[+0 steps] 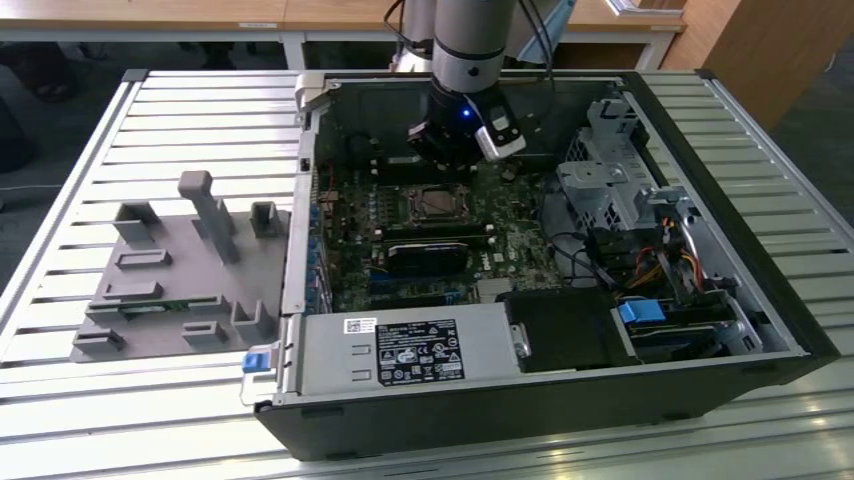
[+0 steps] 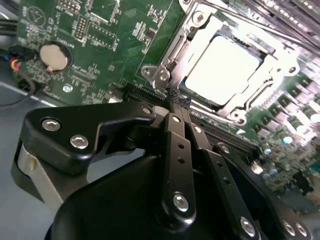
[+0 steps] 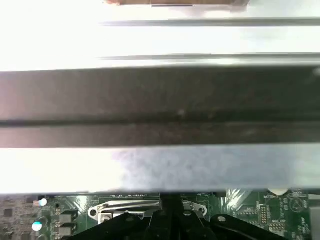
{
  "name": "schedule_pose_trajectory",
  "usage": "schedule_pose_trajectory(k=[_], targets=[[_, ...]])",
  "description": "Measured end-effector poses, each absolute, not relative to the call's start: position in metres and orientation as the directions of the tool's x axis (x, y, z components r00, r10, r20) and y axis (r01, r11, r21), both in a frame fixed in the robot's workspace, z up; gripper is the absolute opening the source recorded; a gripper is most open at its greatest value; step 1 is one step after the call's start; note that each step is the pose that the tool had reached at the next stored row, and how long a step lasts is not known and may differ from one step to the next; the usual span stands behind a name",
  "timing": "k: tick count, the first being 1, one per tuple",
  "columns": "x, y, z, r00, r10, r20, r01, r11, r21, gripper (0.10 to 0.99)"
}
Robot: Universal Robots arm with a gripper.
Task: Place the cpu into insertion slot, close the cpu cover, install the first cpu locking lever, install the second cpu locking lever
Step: 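Install the first cpu locking lever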
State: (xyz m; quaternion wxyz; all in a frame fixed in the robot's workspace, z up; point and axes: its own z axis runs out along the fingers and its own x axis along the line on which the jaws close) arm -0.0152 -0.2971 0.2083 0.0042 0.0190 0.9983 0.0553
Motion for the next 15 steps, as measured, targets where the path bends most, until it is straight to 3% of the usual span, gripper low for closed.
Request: schedule_pose_trajectory(k=[15], targets=[[-0.0150, -0.3026, 0.2092, -0.999, 0.039, -0.006, 0.038, 0.993, 0.111, 0.106]])
